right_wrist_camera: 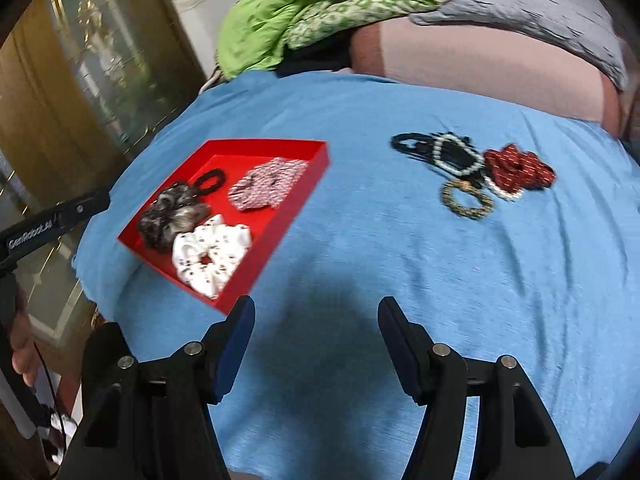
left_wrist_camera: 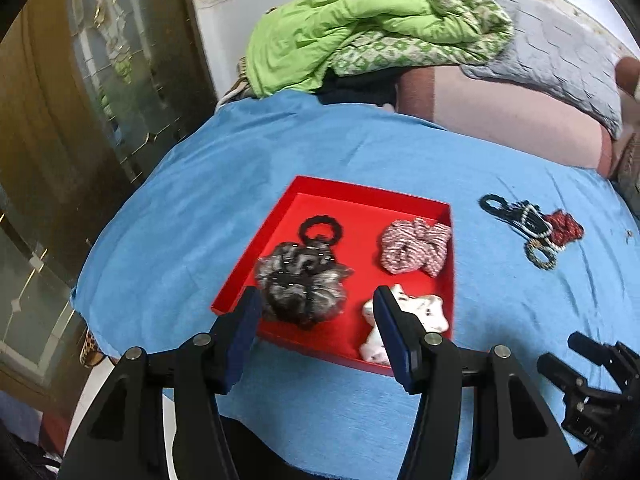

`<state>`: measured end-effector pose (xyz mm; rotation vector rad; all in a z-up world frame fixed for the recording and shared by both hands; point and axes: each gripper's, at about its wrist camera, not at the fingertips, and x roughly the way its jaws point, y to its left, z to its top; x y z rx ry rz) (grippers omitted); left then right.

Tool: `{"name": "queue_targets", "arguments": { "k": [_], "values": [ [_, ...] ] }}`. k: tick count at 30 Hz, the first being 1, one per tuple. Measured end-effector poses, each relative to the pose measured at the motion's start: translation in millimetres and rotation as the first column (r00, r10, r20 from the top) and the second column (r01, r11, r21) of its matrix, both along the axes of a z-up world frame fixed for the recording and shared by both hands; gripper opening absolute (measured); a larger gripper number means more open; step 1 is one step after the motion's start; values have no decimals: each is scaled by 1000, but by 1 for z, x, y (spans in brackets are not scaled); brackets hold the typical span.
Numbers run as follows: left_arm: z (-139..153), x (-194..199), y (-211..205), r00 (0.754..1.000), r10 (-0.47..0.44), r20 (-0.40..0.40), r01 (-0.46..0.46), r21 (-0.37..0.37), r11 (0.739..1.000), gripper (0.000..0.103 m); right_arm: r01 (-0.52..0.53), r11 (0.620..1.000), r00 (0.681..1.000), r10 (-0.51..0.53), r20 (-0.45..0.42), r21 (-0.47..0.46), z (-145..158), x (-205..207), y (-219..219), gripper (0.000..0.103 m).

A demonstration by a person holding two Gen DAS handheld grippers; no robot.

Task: Organize jewelry
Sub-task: 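Grasp the gold beaded bracelet with left gripper while right grasps red polka-dot scrunchie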

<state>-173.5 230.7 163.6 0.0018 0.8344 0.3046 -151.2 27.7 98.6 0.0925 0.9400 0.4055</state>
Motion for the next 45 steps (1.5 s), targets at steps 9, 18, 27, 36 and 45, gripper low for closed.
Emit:
{"name": "queue_targets", "arguments": {
  "k": [9,18,27,36,45],
  "values": [
    [0,0,-20,999,-47,-11,47,23,999,58,100,995,995,-100,-24,24,-7,2,-42,72],
    [-5,6,-34,997,-72,-40,73,26,997,58,164,986,985,-162,-64,36,-20,5,-70,73],
    [-6,37,-68,985,-160,-59,156,-68,985,60,252,967,965,-250,-74,24,-29,13,-112,73],
    [-30,88,-128,947,-313,-74,300,-150,942,60,340,940,939,-337,-73,18,-32,44,-163,73],
    [-88,164,-167,914,-375,-155,312,-324,893,56,341,940,938,-339,-68,21,-39,98,-176,73]
  ]
}}
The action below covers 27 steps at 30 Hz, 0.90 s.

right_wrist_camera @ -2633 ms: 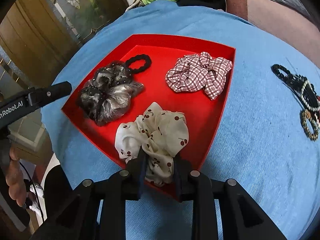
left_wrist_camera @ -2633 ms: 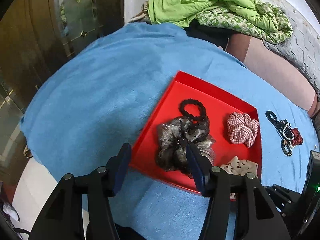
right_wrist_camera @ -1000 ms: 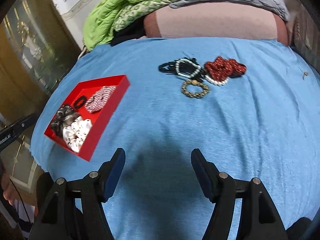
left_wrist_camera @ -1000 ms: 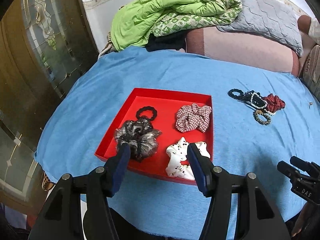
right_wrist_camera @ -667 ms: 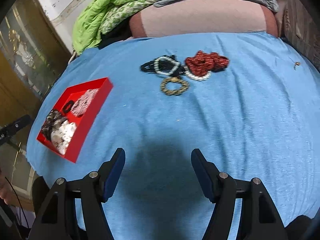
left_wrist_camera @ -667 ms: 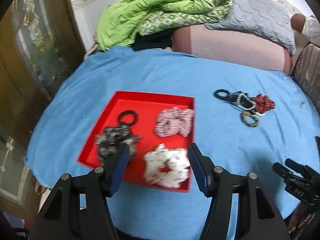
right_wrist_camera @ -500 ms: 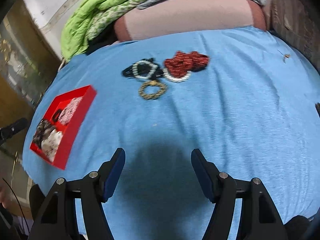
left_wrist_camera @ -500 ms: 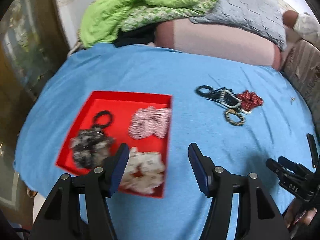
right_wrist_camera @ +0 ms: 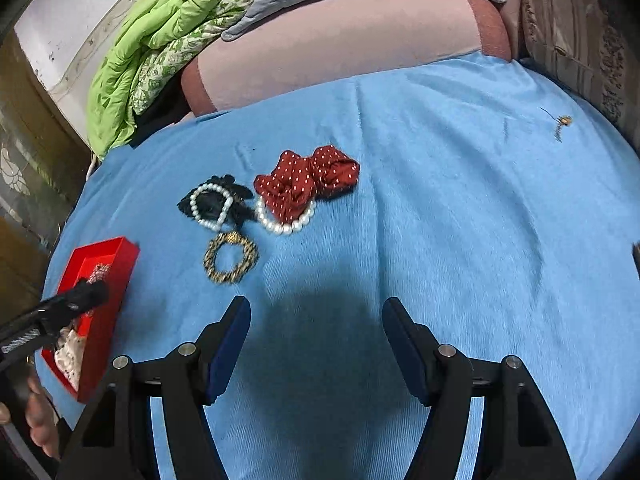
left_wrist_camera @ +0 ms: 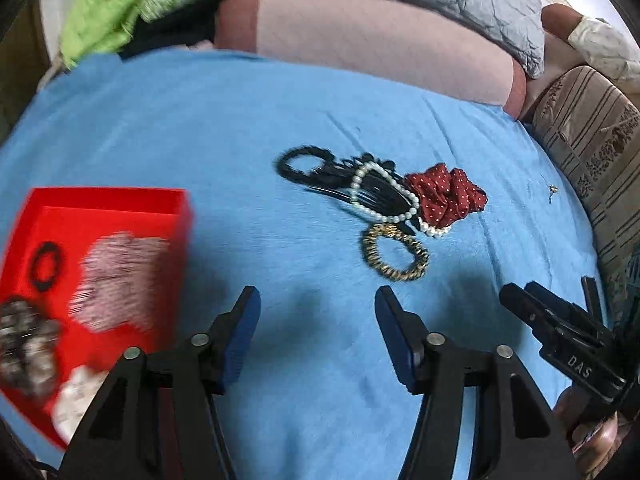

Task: Organize jewelry
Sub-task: 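Grasp the gold beaded bracelet with left gripper while right grasps red polka-dot scrunchie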

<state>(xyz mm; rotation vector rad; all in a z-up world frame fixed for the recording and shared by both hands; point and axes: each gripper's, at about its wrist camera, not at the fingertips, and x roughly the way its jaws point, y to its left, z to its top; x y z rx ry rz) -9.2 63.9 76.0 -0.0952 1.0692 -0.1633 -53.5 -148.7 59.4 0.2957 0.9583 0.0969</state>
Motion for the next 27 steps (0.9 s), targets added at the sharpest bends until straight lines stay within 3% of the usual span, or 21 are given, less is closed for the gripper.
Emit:
{"name": "queue_targets", "arguments": {
  "k": [3,8,14,15,16,17,18,20,23,27],
  "values": [
    [-19,21,-14,1000,-8,-29,8,-16,1000,54,-9,1000,1000,10,19,-27,-1,20,-1,73],
    [-42,44,-30,998,-17,-59,16,-24,1000,41,8,999,999,-6,42,-32,2,56,-9,73],
    [-50,53,-44,999,-31,-40,30,-19,999,40,33,999,999,-33,20,17,-10,99,-13,73],
    [-50,52,-47,999,-30,-32,30,-8,1000,37,37,999,999,-37,13,27,-13,103,-13,73],
    [-50,51,-48,999,-29,-29,29,0,1000,21,40,999,999,-41,3,36,-17,107,-12,73],
    [-52,52,-49,999,-34,-34,34,5,999,5,41,998,999,-41,-5,44,-20,110,-11,66],
    [-53,51,-50,998,-42,-42,42,2,999,6,36,998,999,-35,-19,51,-24,113,-9,46],
    [-51,49,-51,998,-50,-39,50,8,999,5,22,998,999,-20,-36,58,-28,115,-6,18],
    [-45,42,-48,997,-54,-48,54,-9,999,5,14,999,1000,-13,-18,51,-23,106,-5,11],
    [-33,25,-41,997,-59,-42,58,-35,998,5,6,999,1000,-7,7,45,-11,89,-7,9]
  ]
}}
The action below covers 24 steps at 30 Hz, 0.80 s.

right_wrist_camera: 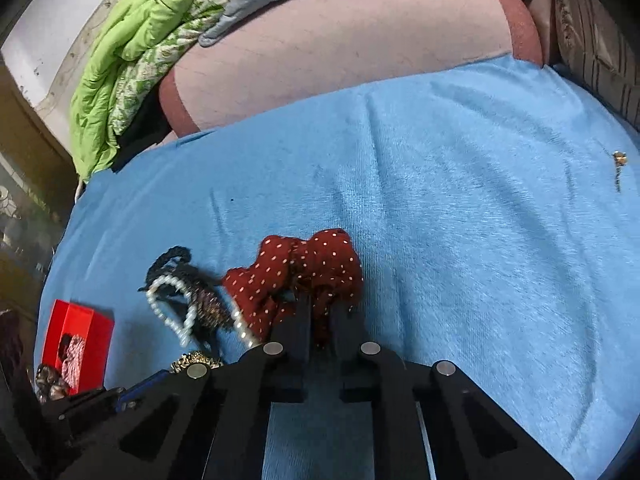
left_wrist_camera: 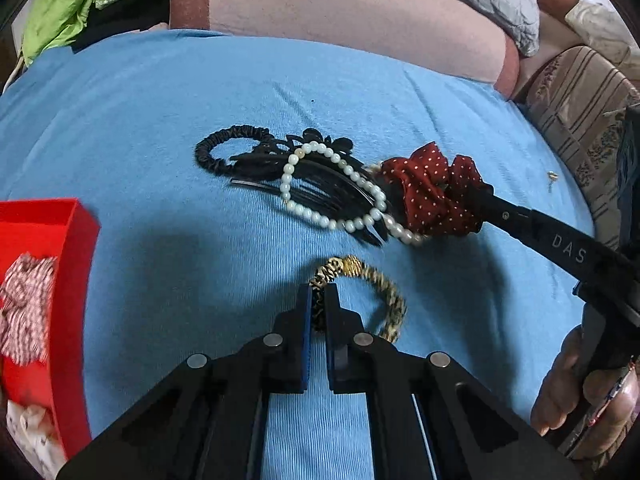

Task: Organize jewelry
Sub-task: 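Grasp the gold beaded bracelet with left gripper while right grasps red polka-dot scrunchie, then place the bracelet and red scrunchie into the red tray, open grippers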

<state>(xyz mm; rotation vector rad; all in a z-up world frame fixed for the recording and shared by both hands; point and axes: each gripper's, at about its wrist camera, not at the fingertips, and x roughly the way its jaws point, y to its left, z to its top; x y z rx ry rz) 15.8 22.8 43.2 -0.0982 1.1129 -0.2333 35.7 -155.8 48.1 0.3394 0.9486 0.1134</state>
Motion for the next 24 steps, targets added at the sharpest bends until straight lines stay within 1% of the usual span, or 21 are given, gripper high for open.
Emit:
{"name": "queue_targets", "arguments": {
  "k": [4,7,13,16,20,24],
  "values": [
    [15,-23,11,1000,4,6,-4,-27,1000,5,-6,1000,1000,6,25,-4,14,-25,-1,8],
    [26,-42,20,1000,8,19,-8,-32,999,5,-16,1000,999,16,44,-10,24,-47,-1,8],
    [47,-77,30,996,20,83,-21,3,1000,5,-52,999,996,53,68,-18,42,-88,10,8],
    [58,-89,39,994,35,106,-36,9,999,5,-71,997,994,73,82,-28,51,-104,19,8],
    [70,-108,57,988,66,142,-70,24,997,5,-94,995,991,95,95,-23,59,-119,31,8],
    [81,-127,79,978,101,185,-113,56,992,5,-121,992,987,124,106,-30,67,-131,47,8]
  ]
}}
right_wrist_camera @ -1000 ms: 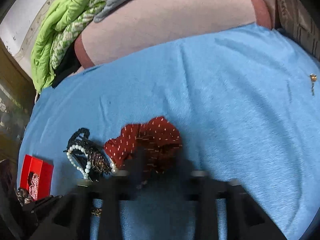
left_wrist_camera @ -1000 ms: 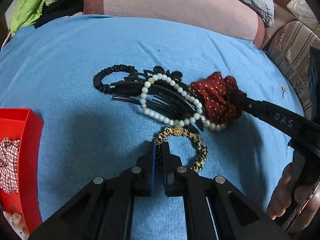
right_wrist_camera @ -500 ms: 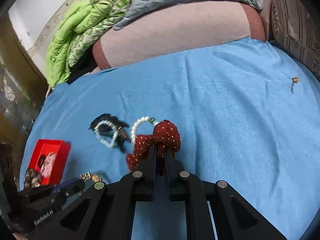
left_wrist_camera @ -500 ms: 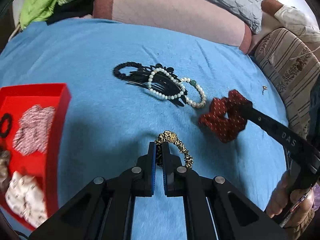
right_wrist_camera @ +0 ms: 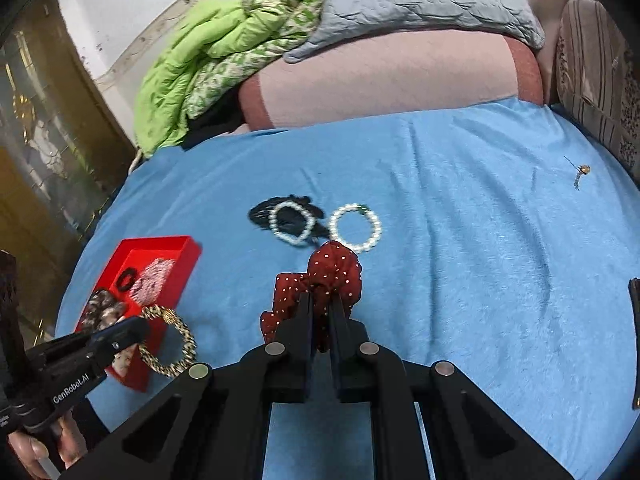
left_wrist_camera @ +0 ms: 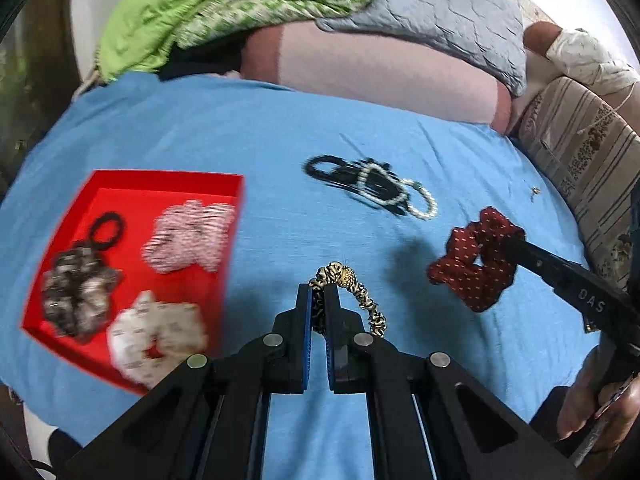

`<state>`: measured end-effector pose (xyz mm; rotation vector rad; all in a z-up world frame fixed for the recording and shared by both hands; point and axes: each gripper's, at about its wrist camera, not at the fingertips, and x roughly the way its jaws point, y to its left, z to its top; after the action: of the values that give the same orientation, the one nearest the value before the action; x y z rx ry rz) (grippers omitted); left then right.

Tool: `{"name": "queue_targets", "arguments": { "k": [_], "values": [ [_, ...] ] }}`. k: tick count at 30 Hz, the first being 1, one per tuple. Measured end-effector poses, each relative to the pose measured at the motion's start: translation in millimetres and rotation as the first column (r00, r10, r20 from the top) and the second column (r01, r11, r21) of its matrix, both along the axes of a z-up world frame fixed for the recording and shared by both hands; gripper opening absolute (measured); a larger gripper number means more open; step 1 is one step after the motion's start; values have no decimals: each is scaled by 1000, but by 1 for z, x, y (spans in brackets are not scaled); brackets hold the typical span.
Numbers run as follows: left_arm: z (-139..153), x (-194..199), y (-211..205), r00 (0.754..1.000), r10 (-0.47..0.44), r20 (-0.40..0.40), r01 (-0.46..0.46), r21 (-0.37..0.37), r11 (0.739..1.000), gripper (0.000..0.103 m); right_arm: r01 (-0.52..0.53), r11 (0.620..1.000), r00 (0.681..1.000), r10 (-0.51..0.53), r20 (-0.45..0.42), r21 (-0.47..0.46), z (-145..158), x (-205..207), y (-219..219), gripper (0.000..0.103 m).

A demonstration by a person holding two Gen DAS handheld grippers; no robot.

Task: Organize jewelry
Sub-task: 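Place the bracelet and red scrunchie into the red tray, open grippers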

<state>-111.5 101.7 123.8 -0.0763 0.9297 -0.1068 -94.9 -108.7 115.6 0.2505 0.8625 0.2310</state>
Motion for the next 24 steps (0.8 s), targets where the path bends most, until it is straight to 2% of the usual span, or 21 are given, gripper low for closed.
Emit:
{"name": "queue_targets", "arguments": {
  "k": [10,17,24],
  "values": [
    [18,-25,89,989,135,66,-137,35,990,6,-108,993,994,109,26,-37,19,-9,52,8],
    [20,-5,150,972,231,37,-229,-44,972,6,-207,975,977,210,37,-74,30,4,106,9],
    [7,37,196,964,264,-25,-265,-88,960,6,-292,952,953,298,58,-91,37,27,160,9]
  ]
}}
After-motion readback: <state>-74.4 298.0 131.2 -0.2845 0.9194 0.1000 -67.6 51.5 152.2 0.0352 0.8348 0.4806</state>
